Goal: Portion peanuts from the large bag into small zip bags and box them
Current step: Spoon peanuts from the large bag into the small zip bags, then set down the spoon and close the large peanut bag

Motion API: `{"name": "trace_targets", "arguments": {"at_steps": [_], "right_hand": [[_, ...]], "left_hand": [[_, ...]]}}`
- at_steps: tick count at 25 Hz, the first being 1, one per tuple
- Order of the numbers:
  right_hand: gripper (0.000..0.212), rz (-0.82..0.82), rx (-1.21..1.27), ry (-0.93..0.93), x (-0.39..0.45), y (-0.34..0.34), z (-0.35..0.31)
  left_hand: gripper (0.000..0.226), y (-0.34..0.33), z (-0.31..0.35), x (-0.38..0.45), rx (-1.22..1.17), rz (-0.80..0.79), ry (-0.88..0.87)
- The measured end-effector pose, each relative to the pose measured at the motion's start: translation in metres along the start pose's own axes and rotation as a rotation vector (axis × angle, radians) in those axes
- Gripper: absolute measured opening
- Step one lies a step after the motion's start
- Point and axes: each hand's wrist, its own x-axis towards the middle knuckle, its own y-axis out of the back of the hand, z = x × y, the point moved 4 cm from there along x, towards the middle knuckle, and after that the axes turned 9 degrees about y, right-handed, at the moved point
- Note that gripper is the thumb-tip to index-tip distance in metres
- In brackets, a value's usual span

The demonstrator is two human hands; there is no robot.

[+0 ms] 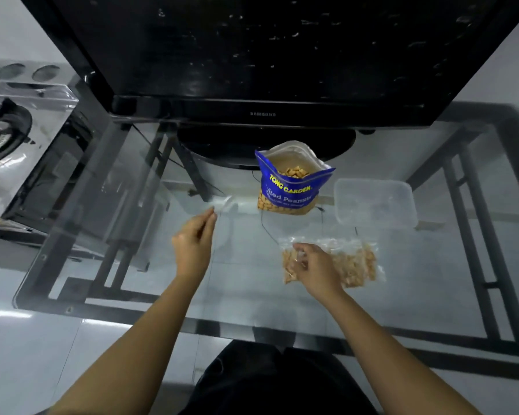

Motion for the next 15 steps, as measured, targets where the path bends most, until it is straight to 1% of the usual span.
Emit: {"name": "trace_targets", "arguments": {"at_steps": [2, 4, 7, 10, 12, 15], "right_hand": [[0.040, -0.038, -0.201, 0.056, 0.000, -0.001, 0.000], [0.037, -0.044, -0.351, 0.088, 0.000, -0.002, 0.002], [0.032, -0.049, -0.303, 0.017, 0.002, -0.001, 0.008], [0.038, -0.090, -0.373, 0.073, 0.004, 0.000, 0.006], [0.041, -0.060, -0.336, 0.071, 0.004, 0.004, 0.002], [0.038, -0.002, -0.284, 0.094, 0.005, 0.010, -0.005]], "left_hand": [[0.019, -0.013, -0.007, -0.008, 0.212, -0.078, -0.284], [0.023, -0.025, -0.021, -0.015, 0.343, -0.168, -0.399], [0.026, -0.034, -0.043, -0.025, 0.458, -0.250, -0.440], [0.028, -0.039, -0.053, -0.030, 0.495, -0.329, -0.443], [0.029, -0.040, -0.056, -0.030, 0.506, -0.360, -0.442], [0.034, -0.039, -0.051, -0.027, 0.505, -0.378, -0.416]]}}
